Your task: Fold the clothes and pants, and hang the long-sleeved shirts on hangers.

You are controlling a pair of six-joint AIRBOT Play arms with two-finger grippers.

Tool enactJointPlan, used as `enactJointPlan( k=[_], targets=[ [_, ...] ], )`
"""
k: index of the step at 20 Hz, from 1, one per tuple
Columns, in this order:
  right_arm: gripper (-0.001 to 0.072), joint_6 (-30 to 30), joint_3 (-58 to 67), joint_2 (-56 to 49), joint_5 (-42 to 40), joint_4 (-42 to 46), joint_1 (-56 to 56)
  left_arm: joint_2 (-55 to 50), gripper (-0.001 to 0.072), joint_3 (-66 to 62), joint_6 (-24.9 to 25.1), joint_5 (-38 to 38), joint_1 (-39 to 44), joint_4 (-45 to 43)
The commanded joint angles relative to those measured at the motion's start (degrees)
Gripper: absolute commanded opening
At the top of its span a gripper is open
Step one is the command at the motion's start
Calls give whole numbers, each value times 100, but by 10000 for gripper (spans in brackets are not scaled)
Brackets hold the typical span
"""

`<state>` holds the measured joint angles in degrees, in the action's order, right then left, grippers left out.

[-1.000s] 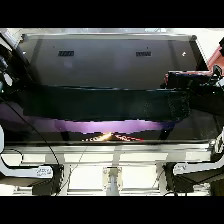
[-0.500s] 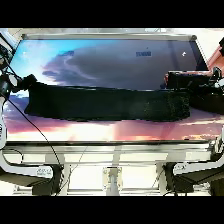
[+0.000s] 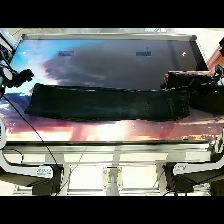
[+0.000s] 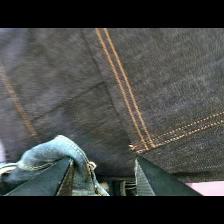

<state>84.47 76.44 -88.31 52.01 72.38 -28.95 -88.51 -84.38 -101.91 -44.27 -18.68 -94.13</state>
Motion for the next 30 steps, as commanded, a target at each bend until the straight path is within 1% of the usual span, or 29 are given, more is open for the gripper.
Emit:
enactJointPlan(
  k=[1, 3, 4, 5, 6, 8, 11, 13, 16, 19, 20, 21, 22, 26, 30],
  targets=[
    [409, -282, 341, 245, 595, 15, 2, 4, 440, -710, 693, -1215, -13, 11],
    [408, -776, 411, 529, 1115, 13, 2, 17, 440, -844, 1386, -2017, -125, 68],
    [408, -1049, 411, 680, 1550, 13, 2, -7, 444, -833, 1735, -2529, -260, 210],
    [408, -1307, 409, 798, 2031, 17, 2, -68, 519, -813, 2061, -3010, -446, 452],
    [407, -1499, 409, 881, 2514, 26, 2, -109, 550, -758, 2190, -3324, -643, 682],
    [408, -1513, 409, 964, 3285, 72, 2, -116, 550, -542, 2382, -3541, -1062, 1281],
    [408, -1447, 407, 970, 3963, -223, 9, -120, 552, -162, 2868, -3401, -1718, 2210],
    [408, -1333, 407, 970, 4129, -479, 9, -168, 557, 44, 3071, -3187, -2151, 2695],
    [407, -1231, 407, 970, 4142, -901, 9, -518, 557, 63, 3407, -3195, -2682, 3368],
    [406, -1049, 407, 970, 4148, -1034, 92, -927, 561, 61, 3875, -3204, -2822, 3692],
    [406, -1010, 407, 970, 4148, -1034, 177, -1045, 592, 61, 3995, -3195, -2820, 3718],
    [406, -992, 407, 970, 4148, -1029, 278, -1172, 644, 59, 4089, -3182, -2813, 3755],
    [405, -992, 407, 970, 4144, -1027, 407, -1290, 697, 44, 4124, -3185, -2813, 3768],
    [408, -994, 407, 968, 4022, -979, 844, -1668, 699, -20, 4192, -3206, -2817, 3770],
    [410, -863, 409, 968, 3934, -905, 984, -1788, 699, -87, 4286, -3163, -2809, 4030]
  ],
)
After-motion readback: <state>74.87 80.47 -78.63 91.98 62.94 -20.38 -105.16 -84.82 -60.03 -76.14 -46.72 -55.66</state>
